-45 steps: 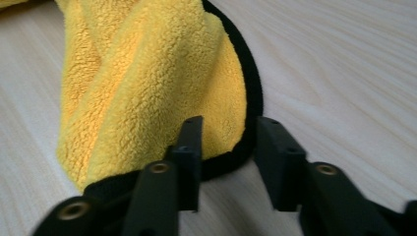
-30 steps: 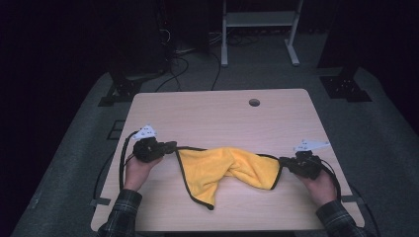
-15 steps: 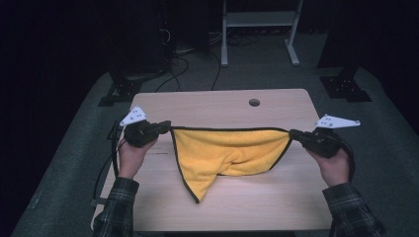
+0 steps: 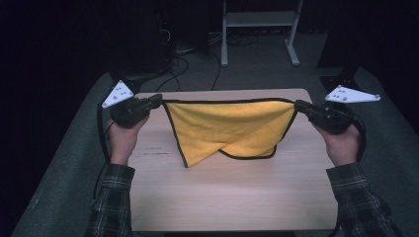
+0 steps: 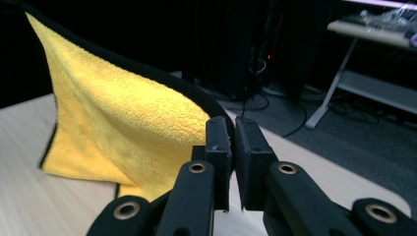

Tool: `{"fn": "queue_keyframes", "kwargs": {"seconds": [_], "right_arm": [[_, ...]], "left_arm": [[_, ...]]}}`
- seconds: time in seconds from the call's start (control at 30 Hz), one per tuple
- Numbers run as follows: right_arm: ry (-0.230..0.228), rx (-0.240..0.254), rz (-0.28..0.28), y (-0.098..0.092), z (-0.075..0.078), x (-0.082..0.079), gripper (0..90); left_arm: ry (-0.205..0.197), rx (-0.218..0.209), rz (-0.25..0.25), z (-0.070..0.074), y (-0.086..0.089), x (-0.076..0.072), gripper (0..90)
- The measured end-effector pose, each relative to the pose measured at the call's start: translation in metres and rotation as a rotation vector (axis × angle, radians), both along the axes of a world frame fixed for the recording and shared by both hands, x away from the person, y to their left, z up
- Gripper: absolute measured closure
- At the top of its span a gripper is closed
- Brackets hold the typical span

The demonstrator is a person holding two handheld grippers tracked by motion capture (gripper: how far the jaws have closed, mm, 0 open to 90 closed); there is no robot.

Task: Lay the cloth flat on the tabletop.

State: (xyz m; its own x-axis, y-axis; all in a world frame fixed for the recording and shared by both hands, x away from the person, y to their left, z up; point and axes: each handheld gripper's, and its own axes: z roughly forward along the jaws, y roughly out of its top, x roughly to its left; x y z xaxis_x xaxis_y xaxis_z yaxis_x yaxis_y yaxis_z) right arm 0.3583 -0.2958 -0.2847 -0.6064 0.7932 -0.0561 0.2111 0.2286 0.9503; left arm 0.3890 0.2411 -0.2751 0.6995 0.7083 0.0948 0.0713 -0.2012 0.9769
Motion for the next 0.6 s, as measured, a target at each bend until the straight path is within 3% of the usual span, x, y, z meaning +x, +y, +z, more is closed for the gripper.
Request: {"fn": "queue_keyframes", "kwargs": {"seconds": [0.13,0.37,0.6], "right_arm": [[-0.034,0.020,0.000,-0.002,0.011,-0.004,84.2],[-0.063,0.036,-0.012,-0.004,0.025,-0.006,84.2],[-0.049,0.040,-0.039,-0.004,0.023,0.019,84.2]], "left_arm": [[-0.035,-0.015,0.002,0.011,0.000,-0.004,89.4],[-0.053,-0.020,0.003,0.017,-0.004,-0.002,89.4],[-0.045,-0.033,0.025,0.019,-0.008,0.018,89.4]]}}
